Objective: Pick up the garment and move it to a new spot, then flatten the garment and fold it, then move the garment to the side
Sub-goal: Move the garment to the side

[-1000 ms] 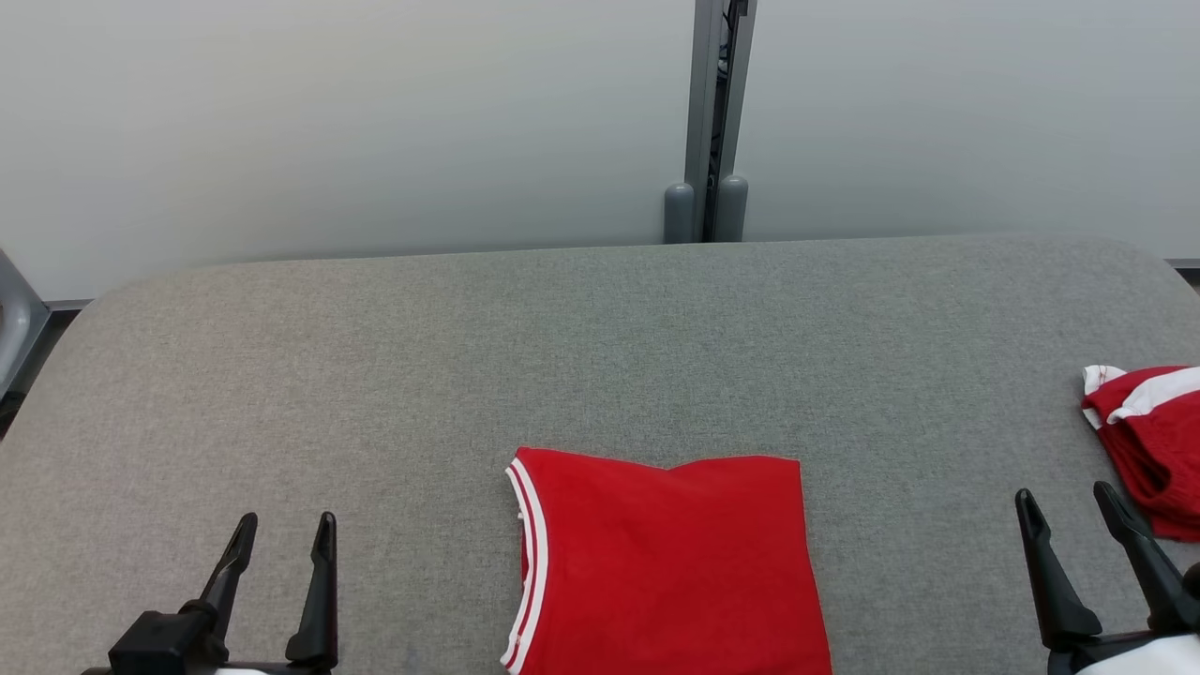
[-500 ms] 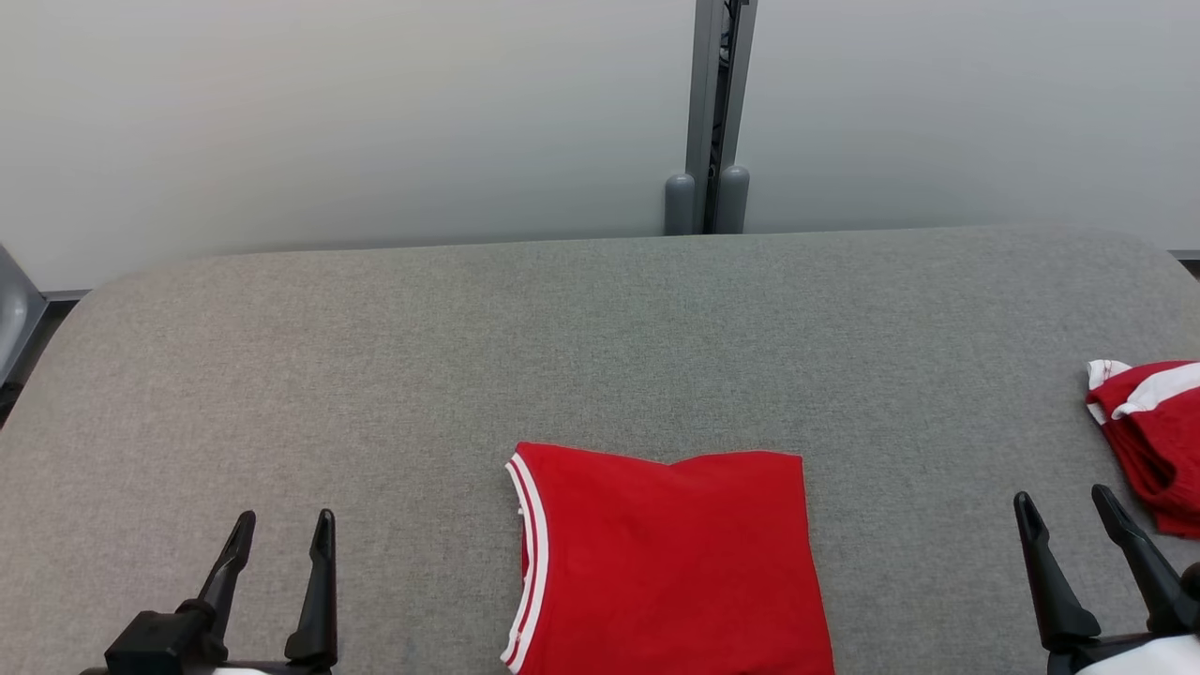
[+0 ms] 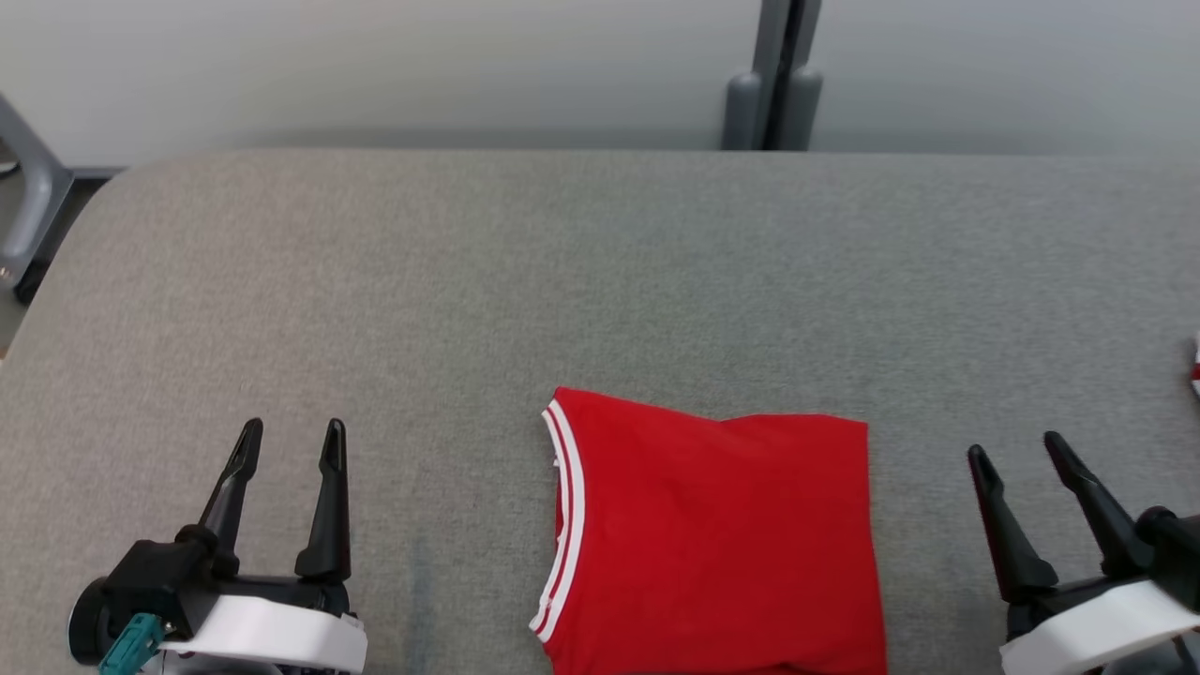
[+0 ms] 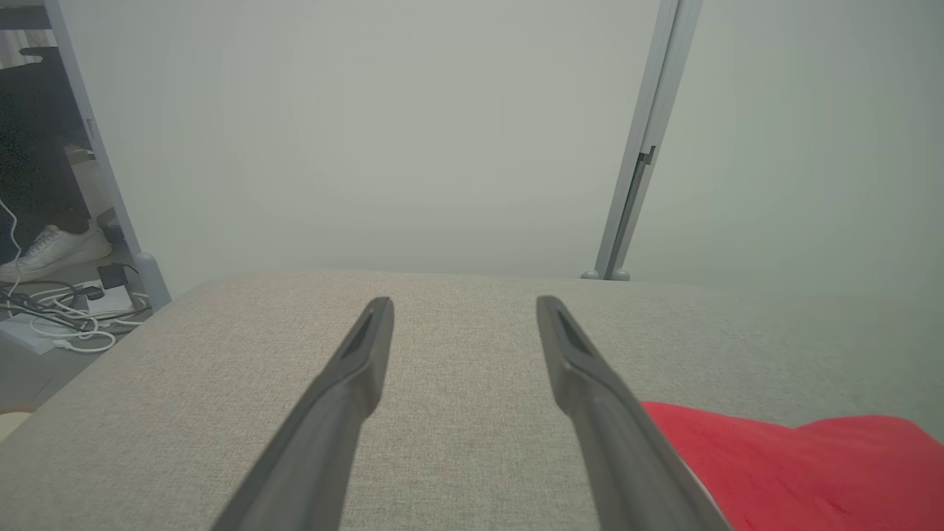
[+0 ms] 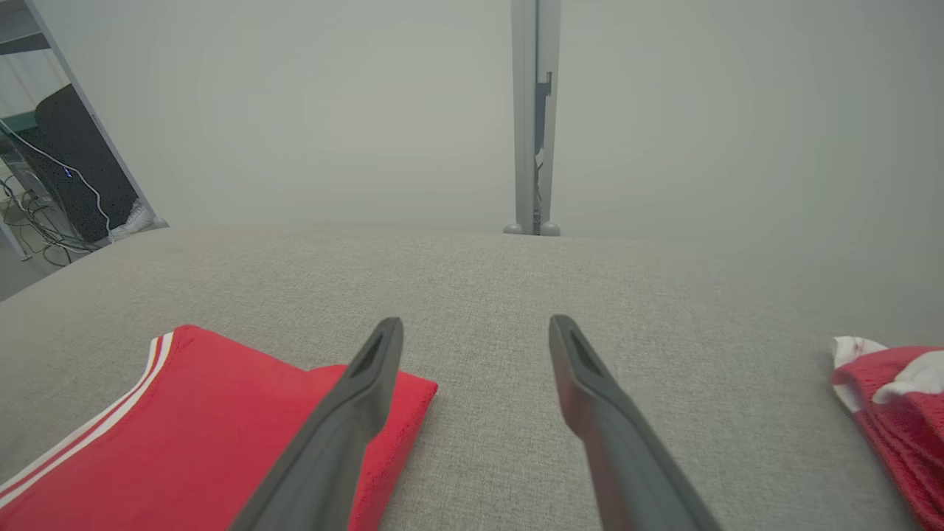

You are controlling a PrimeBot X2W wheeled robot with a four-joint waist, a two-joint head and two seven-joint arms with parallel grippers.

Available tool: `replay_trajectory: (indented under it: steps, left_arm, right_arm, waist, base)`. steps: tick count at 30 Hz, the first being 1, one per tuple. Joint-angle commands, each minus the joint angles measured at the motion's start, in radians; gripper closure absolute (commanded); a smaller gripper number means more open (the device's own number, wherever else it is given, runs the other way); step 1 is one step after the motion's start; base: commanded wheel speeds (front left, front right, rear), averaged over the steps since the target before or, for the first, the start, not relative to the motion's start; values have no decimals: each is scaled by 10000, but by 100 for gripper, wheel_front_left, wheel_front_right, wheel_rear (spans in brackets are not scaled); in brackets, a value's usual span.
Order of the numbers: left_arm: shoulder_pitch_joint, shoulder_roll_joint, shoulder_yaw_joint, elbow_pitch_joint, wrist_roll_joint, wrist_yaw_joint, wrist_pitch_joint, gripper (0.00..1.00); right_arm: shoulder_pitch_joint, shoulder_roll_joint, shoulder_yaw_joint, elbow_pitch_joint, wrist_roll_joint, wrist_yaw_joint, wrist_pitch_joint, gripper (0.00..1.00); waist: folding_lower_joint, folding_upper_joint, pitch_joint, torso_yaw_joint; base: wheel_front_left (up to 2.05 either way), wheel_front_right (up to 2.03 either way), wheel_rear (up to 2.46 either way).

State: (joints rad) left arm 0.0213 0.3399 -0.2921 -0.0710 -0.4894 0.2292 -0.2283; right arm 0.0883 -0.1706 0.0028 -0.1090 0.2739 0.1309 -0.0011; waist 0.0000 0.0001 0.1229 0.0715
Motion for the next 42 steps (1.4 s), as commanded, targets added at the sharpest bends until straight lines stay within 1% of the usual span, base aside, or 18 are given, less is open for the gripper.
replay_trajectory:
  steps: [1, 9, 15, 20, 21, 22, 23, 24, 29, 34, 40, 41, 42]
  left_arm:
    - [-268, 6, 44, 91, 61, -92, -88, 0]
    - [-968, -295, 125, 527, 184, -428, -308, 0]
    - [-1281, -533, 236, 735, 350, -634, -371, 0]
    - [-1432, -691, 379, 830, 502, -821, -379, 0]
    - [-1425, -739, 408, 840, 530, -861, -381, 0]
    - [-1437, -785, 441, 856, 576, -901, -380, 0]
    - [-1451, -811, 485, 869, 611, -959, -381, 0]
    - [-1463, -835, 521, 884, 675, -986, -381, 0]
    - [-1448, -888, 687, 948, 887, -1126, -383, 0]
    - [-1286, -934, 841, 1013, 1062, -1246, -372, 0]
    - [-1121, -900, 1004, 938, 1135, -1354, -371, 0]
    - [-1114, -924, 1010, 912, 1149, -1383, -372, 0]
    - [-1118, -936, 999, 922, 1145, -1398, -371, 0]
  right_arm:
    - [-197, -107, 146, 129, 94, -2, -12, 0]
    - [-595, -306, 1201, 1076, 460, -2, 22, 0]
    - [-593, -497, 1819, 2012, 885, -2, 180, 0]
    - [-678, -522, 2153, 2648, 1246, -2, 713, 0]
    - [-716, -536, 2214, 2713, 1290, -2, 760, 38]
    - [-745, -536, 2230, 2751, 1337, -2, 746, 63]
    - [-794, -527, 2238, 2809, 1392, -2, 772, 95]
    - [-857, -547, 2284, 2817, 1402, -2, 754, 100]
    - [-1087, -693, 2280, 2712, 1413, -4, 487, 100]
    - [-1230, -978, 2196, 2539, 1273, -4, 295, 100]
    - [-1560, -1595, 2077, 2329, 1082, -2, 403, 100]
    - [-1706, -1823, 1968, 2303, 1035, -2, 412, 100]
    - [-1812, -1941, 1931, 2282, 1021, -4, 414, 100]
  waist:
    - [0, -1, 560, 440]
    - [0, -1, 1274, 936]
    - [0, -1, 1488, 1051]
    - [0, -1, 1621, 1052]
    - [0, -1, 1634, 1040]
    - [0, -1, 1642, 1027]
    - [0, -1, 1642, 1012]
    - [0, -1, 1634, 996]
    - [0, -1, 1520, 865]
    - [0, -1, 1330, 513]
    - [0, -1, 1237, -408]
    - [0, -1, 1258, -749]
    - [0, -1, 1285, -917]
  base:
    - [0, 0, 0]
    - [0, 0, 0]
    - [0, 0, 0]
    - [0, 0, 0]
    - [0, 0, 0]
    - [0, 0, 0]
    - [0, 0, 0]
    - [0, 0, 0]
    - [0, 0, 0]
    - [0, 0, 0]
    - [0, 0, 0]
    - [0, 0, 0]
    - [0, 0, 0]
